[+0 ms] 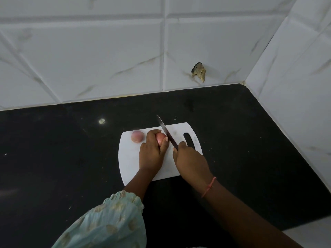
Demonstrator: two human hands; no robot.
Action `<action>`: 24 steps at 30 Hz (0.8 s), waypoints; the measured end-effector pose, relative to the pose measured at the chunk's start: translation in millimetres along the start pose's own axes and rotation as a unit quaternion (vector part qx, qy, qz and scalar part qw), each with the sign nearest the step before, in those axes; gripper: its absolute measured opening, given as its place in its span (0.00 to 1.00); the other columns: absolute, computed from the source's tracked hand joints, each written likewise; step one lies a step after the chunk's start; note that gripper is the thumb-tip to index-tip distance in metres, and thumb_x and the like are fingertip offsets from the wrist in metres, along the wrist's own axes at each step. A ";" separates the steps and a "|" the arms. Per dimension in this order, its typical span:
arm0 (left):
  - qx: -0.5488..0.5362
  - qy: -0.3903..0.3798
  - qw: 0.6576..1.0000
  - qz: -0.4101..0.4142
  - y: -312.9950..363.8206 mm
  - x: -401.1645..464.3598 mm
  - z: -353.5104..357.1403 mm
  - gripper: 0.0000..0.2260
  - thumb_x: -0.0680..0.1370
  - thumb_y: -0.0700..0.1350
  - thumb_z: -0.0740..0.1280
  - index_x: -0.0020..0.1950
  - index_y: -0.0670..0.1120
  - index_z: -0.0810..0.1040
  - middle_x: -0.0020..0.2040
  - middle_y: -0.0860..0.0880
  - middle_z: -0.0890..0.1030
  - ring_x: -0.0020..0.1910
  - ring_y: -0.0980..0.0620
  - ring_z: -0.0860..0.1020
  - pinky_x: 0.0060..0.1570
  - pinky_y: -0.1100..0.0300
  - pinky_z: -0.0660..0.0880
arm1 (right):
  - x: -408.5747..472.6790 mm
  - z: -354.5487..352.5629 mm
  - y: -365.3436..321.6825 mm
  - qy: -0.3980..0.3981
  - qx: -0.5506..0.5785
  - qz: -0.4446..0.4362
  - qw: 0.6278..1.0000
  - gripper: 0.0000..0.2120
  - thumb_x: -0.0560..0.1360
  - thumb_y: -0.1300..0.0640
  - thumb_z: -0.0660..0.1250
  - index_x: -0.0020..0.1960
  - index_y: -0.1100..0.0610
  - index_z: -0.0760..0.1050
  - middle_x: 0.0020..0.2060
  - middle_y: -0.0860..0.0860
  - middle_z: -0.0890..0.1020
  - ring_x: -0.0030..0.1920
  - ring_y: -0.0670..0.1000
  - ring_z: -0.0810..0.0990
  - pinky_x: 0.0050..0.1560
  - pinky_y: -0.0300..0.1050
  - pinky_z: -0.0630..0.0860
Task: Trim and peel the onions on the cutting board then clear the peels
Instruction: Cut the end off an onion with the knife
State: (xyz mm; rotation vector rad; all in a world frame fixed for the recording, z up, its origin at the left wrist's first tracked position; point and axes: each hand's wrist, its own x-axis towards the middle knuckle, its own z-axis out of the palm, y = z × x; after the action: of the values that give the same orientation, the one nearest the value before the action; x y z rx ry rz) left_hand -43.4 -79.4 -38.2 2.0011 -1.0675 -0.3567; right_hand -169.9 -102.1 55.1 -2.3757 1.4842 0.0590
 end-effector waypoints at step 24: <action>-0.012 -0.003 1.000 0.027 0.4 -0.3 -3.2 0.23 0.78 0.68 0.53 0.64 0.54 0.66 0.55 0.50 0.82 0.48 0.52 0.81 0.51 0.56 0.77 | 0.0 3.6 5.9 -0.029 0.017 -0.009 0.999 0.14 0.84 0.49 0.51 0.58 0.57 0.68 0.35 0.47 0.70 0.41 0.51 0.79 0.39 0.46 0.71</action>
State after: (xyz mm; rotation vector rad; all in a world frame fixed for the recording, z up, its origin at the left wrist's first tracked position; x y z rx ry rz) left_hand -41.9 -77.6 -35.9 1.9478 -1.1128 -0.3460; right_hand -174.6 -103.4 50.2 -2.3396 1.4246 0.0962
